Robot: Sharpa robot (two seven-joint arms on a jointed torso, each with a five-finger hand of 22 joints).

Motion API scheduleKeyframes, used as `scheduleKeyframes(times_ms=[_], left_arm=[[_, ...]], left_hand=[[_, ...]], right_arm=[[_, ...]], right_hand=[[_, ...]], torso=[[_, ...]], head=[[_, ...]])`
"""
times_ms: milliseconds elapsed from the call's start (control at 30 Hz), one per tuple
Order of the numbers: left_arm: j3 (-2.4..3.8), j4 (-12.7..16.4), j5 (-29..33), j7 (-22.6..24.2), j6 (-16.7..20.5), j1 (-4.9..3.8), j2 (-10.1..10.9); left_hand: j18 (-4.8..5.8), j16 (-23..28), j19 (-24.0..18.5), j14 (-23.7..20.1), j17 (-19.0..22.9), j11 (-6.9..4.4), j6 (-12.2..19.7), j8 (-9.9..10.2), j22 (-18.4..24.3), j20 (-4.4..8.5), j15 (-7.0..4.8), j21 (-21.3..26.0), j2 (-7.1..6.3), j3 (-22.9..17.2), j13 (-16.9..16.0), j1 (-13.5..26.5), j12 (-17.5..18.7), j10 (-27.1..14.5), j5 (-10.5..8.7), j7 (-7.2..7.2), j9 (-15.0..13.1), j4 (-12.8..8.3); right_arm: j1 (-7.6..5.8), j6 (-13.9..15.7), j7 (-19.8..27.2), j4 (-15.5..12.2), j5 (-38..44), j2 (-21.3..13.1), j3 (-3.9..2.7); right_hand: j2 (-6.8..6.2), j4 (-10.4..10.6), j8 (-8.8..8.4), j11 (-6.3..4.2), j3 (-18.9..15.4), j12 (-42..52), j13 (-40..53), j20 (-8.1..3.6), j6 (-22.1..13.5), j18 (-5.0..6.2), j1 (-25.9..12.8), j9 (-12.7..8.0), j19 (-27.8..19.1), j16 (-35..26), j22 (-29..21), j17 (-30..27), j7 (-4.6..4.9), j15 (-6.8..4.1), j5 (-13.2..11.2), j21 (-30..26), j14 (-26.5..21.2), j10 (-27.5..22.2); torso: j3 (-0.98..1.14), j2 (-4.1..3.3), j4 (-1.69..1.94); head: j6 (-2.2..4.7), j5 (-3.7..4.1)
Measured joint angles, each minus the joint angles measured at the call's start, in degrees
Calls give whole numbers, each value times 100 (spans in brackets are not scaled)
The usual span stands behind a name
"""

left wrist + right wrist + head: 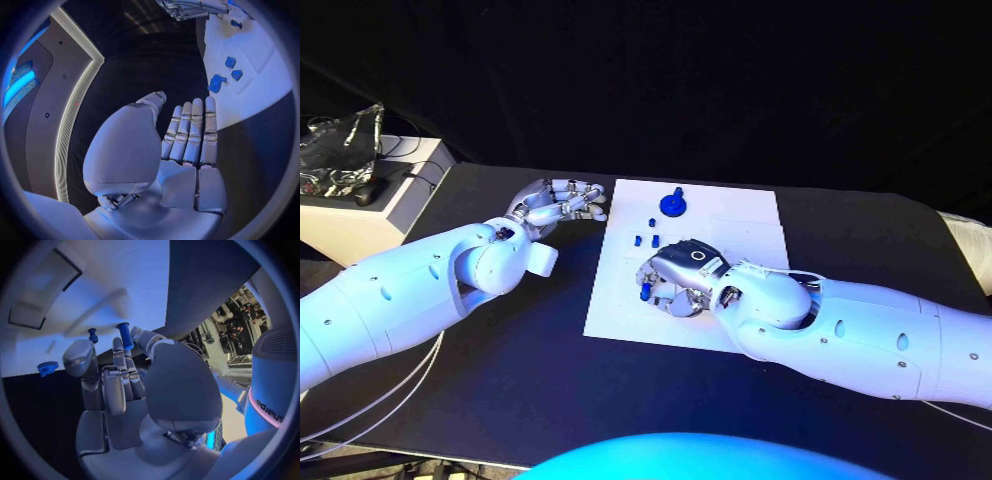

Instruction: Assemble the parts on the task board

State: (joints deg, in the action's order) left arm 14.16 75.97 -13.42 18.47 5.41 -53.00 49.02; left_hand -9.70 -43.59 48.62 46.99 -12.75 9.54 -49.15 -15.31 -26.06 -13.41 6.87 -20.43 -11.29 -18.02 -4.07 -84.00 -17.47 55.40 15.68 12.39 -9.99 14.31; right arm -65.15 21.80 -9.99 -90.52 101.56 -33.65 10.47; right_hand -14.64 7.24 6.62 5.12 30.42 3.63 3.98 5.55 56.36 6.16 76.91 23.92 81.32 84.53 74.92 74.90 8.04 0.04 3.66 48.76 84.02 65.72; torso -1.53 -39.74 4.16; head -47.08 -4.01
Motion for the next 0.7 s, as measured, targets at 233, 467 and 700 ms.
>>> scheduleKeyframes(times_ms=[233, 467, 700], left_arm=[[0, 0, 0, -9, -11, 0, 2], [0, 0, -1, -17, -24, 0, 6], [-1, -8, -2, -24, -34, 0, 9]], left_hand=[[0, 0, 0, 0, -6, 0, 0, 0, 6, 0, 0, 22, 0, 0, 0, 0, 0, 0, 0, 0, 0, 0], [0, 0, 0, 0, -5, 0, 0, 0, 6, 0, 0, 22, 0, 0, 0, 0, 0, 0, 0, 0, 0, 0], [0, 0, 0, 0, -5, 0, 0, 0, 6, 0, 0, 22, 0, 0, 0, 0, 0, 0, 0, 0, -1, 0]], right_arm=[[-1, 246, -52, -29, -18, -50, -1], [-2, 516, -106, -110, -48, -176, -2], [-32, 882, -110, -341, -318, -539, -40]], right_hand=[[90, 25, -155, 76, -577, 0, -7, 82, -278, 90, 201, -121, -144, -254, -144, -430, 54, 60, 0, -844, 1, -471], [180, 113, -155, 92, -917, 0, 1, 82, -303, 90, 290, -164, -144, -288, -213, -500, 63, 60, 21, -957, 1, -495], [240, 176, -155, 58, -1043, 72, 35, 76, -317, 91, 406, -197, -134, -288, -215, -462, 86, 60, 108, -933, 1, -384]], torso=[[-1, -1, 1], [-2, -2, 5], [-2, -1, 4]], head=[[2, 3], [7, 12], [25, 24]])
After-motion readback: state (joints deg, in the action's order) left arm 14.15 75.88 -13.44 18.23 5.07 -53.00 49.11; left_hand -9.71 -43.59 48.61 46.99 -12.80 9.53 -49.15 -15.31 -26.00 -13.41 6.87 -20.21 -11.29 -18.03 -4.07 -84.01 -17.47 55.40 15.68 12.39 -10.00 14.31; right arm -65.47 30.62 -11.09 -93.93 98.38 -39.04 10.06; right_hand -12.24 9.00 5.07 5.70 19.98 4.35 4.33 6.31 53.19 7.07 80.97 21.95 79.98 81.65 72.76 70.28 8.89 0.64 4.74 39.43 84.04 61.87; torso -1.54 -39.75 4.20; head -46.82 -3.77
